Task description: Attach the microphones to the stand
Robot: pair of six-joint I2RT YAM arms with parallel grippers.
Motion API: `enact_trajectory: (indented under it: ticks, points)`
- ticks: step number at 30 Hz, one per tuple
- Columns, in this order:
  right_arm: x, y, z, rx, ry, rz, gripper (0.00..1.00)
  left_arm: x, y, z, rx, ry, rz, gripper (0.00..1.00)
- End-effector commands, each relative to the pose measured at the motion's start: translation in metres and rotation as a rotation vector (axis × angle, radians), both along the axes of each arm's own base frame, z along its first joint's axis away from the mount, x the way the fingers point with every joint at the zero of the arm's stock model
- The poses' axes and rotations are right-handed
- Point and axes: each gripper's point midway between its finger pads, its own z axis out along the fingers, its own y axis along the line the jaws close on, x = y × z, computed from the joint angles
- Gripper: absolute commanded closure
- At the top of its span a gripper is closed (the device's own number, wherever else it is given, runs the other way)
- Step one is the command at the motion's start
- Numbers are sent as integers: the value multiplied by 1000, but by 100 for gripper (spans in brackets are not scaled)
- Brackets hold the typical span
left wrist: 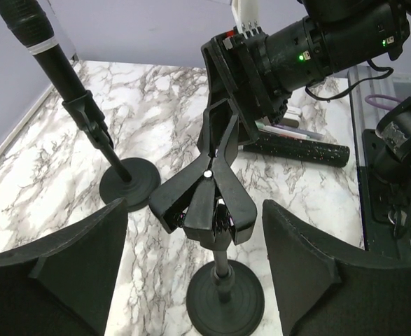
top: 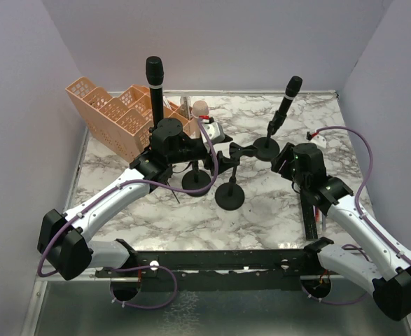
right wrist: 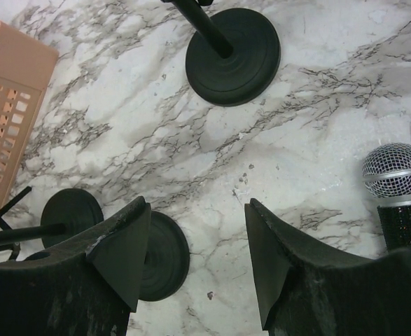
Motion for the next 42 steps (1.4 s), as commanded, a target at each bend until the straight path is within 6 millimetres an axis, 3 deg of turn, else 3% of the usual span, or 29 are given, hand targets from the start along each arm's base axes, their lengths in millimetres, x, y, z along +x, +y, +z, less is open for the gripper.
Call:
enact_trajectory:
  ticks: [1, 5, 10, 18, 21, 28, 36, 42]
  points:
    - [2, -10, 10, -33, -16, -40, 39, -5, -3, 2, 6, -30, -52, 26]
    - [1, -12, 8, -44, -9, -49, 39, -6, -3, 4, -1, -47, -64, 29]
    - [1, -13, 5, -50, 0, -53, 39, -9, -5, 8, -19, -70, -86, 21]
    - [0, -15, 5, -53, -2, -57, 39, -13, -10, 6, -7, -66, -136, 25]
    - [0, -18, 3, -71, 2, -70, 39, -13, -10, 2, 7, -56, -138, 38]
    - [0, -37, -8, -169, 36, -137, 39, -8, -6, 4, 5, -61, -90, 97]
    - [-4, -74, -37, -316, 167, -286, 27, -1, -3, 7, -10, -61, -38, 100]
    - [-17, -112, -79, -408, 311, -428, 21, 5, -2, 9, -22, -51, 0, 100]
